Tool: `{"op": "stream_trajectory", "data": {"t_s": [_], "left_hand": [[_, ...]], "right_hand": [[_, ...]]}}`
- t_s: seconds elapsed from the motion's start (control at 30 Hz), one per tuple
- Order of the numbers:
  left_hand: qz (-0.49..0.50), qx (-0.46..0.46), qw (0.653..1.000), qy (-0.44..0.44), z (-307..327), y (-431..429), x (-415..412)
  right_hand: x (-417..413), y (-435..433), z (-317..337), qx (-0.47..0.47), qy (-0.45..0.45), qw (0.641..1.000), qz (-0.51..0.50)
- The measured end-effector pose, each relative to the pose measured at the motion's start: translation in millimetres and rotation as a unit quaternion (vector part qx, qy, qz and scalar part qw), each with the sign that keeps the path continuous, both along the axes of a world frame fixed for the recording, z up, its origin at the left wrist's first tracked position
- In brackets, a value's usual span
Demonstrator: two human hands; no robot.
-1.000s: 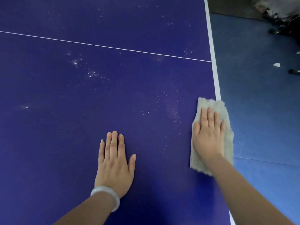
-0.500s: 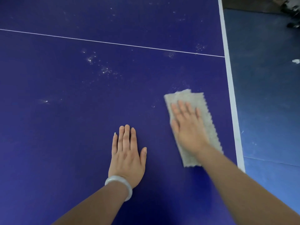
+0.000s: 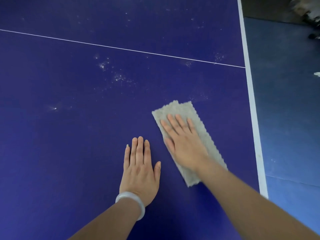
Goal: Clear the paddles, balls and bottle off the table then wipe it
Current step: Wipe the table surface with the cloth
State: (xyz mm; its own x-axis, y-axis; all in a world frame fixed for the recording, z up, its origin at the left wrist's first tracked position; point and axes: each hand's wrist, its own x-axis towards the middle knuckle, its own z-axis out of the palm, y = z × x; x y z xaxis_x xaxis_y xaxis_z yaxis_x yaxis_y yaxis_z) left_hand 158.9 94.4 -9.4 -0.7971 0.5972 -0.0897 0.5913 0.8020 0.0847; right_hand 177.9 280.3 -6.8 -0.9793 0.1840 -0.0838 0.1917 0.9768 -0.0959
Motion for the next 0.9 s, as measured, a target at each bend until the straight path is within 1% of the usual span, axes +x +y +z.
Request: {"op": "stream_trajectory", "data": {"t_s": [0.03, 0.07, 0.1, 0.13, 0.2, 0.27, 0.33, 0.37, 0.43, 0.5, 0.57, 0.6, 0.63, 0.7, 0.77, 0.83, 0.9], "left_hand": [[0.001, -0.002, 1.0, -0.001, 0, 0, 0], [0.001, -0.005, 1.0, -0.002, 1, 0, 0], [0.001, -0.008, 1.0, -0.002, 1, 0, 0], [0.001, -0.008, 1.0, -0.003, 1, 1, -1], [0.002, -0.005, 1.0, -0.004, 0, 0, -1], [0.003, -0.005, 1.0, -0.005, 1, 0, 0], [0.002, -0.001, 1.0, -0.007, 1, 0, 0], [0.002, 0.002, 1.0, -0.007, 1, 0, 0], [-0.002, 0.002, 1.0, -0.003, 2, 0, 0], [-0.006, -0.004, 1.0, 0.0, 2, 1, 0], [-0.001, -0.008, 1.0, 0.0, 4, 0, -1], [0.002, -0.007, 1.0, -0.001, 4, 0, -1], [0.003, -0.006, 1.0, -0.001, 4, 0, -1], [0.001, -0.003, 1.0, 0.0, 3, 1, 0], [-0.002, 0.001, 1.0, 0.001, 1, 0, 0], [-0.007, 0.008, 1.0, 0.001, 1, -1, -1], [-0.008, 0.012, 1.0, 0.003, 2, -1, -2]], "right_hand": [[-16, 18, 1, 0.002, -0.005, 1.0, -0.004], [-28, 38, 3, 0.003, -0.009, 0.999, -0.035], [-35, 59, 4, 0.002, -0.013, 0.996, -0.089], [-35, 78, 4, -0.001, -0.014, 0.988, -0.153], [-18, 100, 2, -0.019, -0.009, 0.962, -0.274], [5, 89, 0, -0.021, 0.002, 0.941, -0.337], [19, 47, -4, 0.006, 0.019, 0.945, -0.327], [20, 25, -5, 0.011, 0.024, 0.955, -0.294], [8, -7, -7, 0.004, 0.026, 0.981, -0.191], [-16, -11, -6, 0.0, 0.021, 0.995, -0.098], [-37, 12, -2, -0.004, 0.015, 0.998, -0.06], [-42, 29, -1, -0.005, 0.012, 0.997, -0.071], [-42, 49, 0, -0.007, 0.009, 0.994, -0.105], [-26, 84, 0, -0.017, 0.004, 0.978, -0.206], [9, 102, 0, -0.025, 0.006, 0.956, -0.293], [52, 97, 0, -0.033, 0.008, 0.932, -0.361], [87, 73, -1, -0.032, 0.003, 0.913, -0.408]]}}
